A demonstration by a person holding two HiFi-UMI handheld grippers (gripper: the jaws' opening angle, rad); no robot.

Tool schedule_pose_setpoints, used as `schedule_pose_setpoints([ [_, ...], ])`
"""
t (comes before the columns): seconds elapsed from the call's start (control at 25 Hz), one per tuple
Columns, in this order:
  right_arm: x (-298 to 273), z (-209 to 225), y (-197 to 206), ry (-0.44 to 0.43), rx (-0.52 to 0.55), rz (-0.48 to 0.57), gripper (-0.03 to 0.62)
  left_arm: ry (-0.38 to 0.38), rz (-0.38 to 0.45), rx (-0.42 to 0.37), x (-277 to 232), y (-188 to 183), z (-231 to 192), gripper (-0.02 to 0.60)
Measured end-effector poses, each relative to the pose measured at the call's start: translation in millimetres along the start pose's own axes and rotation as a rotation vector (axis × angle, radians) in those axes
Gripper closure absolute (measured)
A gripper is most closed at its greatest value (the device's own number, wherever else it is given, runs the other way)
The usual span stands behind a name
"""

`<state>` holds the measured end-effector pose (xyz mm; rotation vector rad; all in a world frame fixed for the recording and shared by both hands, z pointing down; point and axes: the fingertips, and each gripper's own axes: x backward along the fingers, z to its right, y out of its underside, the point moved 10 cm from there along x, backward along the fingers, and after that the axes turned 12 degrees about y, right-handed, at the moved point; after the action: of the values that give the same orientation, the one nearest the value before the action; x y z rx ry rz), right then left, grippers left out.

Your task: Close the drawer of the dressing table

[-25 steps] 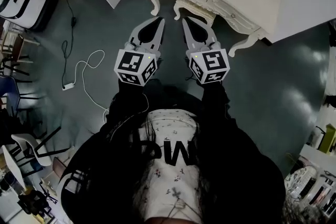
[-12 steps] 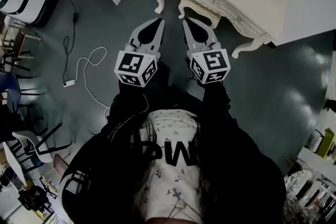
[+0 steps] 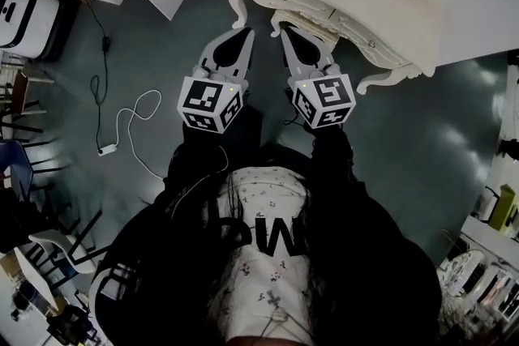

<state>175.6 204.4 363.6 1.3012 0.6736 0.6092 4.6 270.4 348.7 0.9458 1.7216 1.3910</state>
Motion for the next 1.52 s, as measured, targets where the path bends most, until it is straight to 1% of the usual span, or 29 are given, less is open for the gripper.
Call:
schedule_pose_setpoints([
  [0.12, -32, -3, -4, 0.022, -0.007, -0.010, 0.586, 0.025, -0.013, -0.009, -11, -9, -33, 0.581],
  [0.4, -99, -17, -9, 0.056, -0.001, -0.025, 0.586, 0.071, -0.022, 0.001, -30, -21, -103, 0.581],
  [0.64, -148, -28, -16, 0.093, 0.009, -0.022, 0.586, 0.114, -0.020, -0.008, -41, -33, -155, 0.581],
  [0.8, -169, -34, -19, 0.118, 0.018, -0.020, 0.586, 0.130, -0.014, -0.005, -46, -37, -183, 0.581],
  [0.96, -181, -32, -17, 0.142, 0.013, -0.029, 0.586, 0.148, -0.021, 0.024, -56, -35, -202, 0.581],
  [1.12, -189, -23, -18, 0.167, 0.004, -0.030, 0.586, 0.178, -0.034, 0.035, -71, -32, -208, 0.581],
  [1.32, -203, 1, -17, 0.197, -0.014, -0.035, 0.586, 0.213, -0.066, 0.027, -98, -30, -213, 0.581],
  [1.52, -233, 31, -17, 0.195, -0.025, -0.042, 0.586, 0.213, -0.083, 0.016, -136, -31, -229, 0.581],
])
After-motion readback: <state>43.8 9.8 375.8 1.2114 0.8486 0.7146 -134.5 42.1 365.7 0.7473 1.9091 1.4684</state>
